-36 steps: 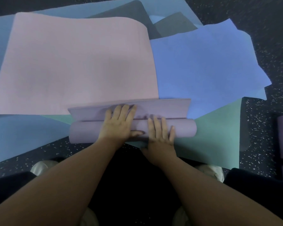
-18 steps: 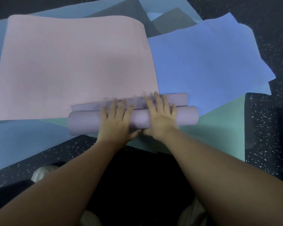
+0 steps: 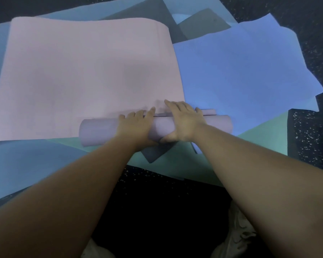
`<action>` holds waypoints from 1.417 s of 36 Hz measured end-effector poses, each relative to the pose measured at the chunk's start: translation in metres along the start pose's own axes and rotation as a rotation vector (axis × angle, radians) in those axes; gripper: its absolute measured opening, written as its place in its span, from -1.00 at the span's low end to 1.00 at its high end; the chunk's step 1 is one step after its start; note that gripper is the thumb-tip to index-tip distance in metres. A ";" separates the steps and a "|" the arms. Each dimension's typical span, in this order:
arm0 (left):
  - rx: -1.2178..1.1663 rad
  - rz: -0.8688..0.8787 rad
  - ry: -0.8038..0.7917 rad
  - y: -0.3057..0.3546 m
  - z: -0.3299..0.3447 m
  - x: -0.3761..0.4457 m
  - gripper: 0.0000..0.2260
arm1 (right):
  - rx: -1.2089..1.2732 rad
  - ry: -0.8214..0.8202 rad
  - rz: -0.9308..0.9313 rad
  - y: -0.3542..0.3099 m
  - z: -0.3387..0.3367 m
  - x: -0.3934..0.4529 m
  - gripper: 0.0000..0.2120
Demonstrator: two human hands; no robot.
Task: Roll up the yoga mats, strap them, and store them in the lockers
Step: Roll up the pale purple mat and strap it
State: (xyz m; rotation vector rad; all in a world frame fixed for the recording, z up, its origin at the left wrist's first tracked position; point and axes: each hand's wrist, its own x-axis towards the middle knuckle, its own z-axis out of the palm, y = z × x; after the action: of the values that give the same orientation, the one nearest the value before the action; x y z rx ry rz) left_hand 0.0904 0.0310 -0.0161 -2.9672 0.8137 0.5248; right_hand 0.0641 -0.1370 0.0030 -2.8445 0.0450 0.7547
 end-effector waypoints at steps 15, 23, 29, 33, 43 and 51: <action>-0.004 0.081 0.188 -0.007 0.017 -0.008 -0.19 | -0.091 0.040 -0.031 -0.003 0.008 -0.006 0.06; -0.029 0.129 0.325 -0.006 0.032 -0.028 -0.30 | -0.269 0.050 -0.141 -0.035 0.023 -0.012 -0.17; -0.097 0.184 0.299 -0.027 0.028 -0.040 -0.26 | -0.244 0.166 -0.135 -0.035 0.040 -0.039 -0.37; -0.048 -0.078 -0.082 -0.056 0.009 -0.056 -0.10 | -0.262 0.175 -0.097 -0.014 0.046 -0.059 -0.31; -0.045 0.132 0.121 -0.006 0.034 -0.092 -0.22 | -0.350 0.113 -0.028 -0.007 0.058 -0.095 -0.20; -0.332 0.181 0.285 0.001 0.016 -0.105 -0.28 | -0.310 0.235 -0.163 -0.030 0.058 -0.102 -0.18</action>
State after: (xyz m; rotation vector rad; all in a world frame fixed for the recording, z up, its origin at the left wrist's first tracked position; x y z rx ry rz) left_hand 0.0003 0.0836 0.0033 -3.3455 1.1284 0.2644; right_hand -0.0505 -0.0984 0.0099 -3.1652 -0.2903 0.4223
